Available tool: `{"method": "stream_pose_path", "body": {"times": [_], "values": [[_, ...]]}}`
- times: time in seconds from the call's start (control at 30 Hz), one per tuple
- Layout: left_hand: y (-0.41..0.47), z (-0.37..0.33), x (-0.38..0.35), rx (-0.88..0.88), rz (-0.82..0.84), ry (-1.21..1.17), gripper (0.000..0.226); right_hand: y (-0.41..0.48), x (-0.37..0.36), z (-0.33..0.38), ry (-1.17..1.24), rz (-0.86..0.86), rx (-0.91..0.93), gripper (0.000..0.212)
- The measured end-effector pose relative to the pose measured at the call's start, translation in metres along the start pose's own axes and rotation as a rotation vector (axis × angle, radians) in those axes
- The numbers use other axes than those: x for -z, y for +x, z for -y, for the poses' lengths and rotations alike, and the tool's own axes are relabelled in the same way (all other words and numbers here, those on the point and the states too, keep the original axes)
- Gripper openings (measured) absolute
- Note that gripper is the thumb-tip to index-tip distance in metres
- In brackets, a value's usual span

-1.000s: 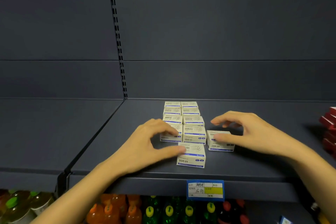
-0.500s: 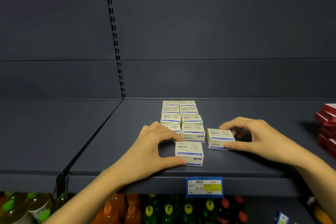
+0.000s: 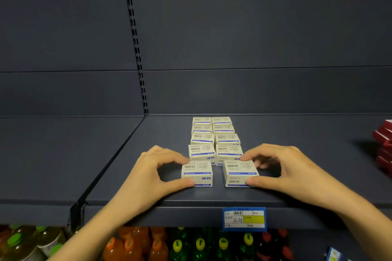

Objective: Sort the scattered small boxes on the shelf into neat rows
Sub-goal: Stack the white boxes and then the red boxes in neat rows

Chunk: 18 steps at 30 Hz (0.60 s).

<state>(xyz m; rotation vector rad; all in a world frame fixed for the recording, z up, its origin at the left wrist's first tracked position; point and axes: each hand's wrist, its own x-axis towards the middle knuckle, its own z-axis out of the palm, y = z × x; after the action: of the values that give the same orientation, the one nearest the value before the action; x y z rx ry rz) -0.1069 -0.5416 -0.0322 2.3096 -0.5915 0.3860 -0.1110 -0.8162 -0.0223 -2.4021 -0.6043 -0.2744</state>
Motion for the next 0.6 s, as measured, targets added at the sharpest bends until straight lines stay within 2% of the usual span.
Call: {"method": "stream_pose_path", "body": {"times": [0.33,0.53,0.6], "values": [[0.007,0.002,-0.004,-0.035,-0.058,0.076,0.054,0.005,-0.013,0.003,-0.009,-0.098,0.043,0.028],[0.011,0.003,-0.01,-0.057,-0.05,0.129,0.045,0.008,-0.017,0.004,-0.065,-0.112,0.041,0.031],[0.012,0.004,-0.01,-0.063,-0.045,0.126,0.05,0.008,-0.016,0.005,-0.087,-0.091,0.05,0.033]]}}
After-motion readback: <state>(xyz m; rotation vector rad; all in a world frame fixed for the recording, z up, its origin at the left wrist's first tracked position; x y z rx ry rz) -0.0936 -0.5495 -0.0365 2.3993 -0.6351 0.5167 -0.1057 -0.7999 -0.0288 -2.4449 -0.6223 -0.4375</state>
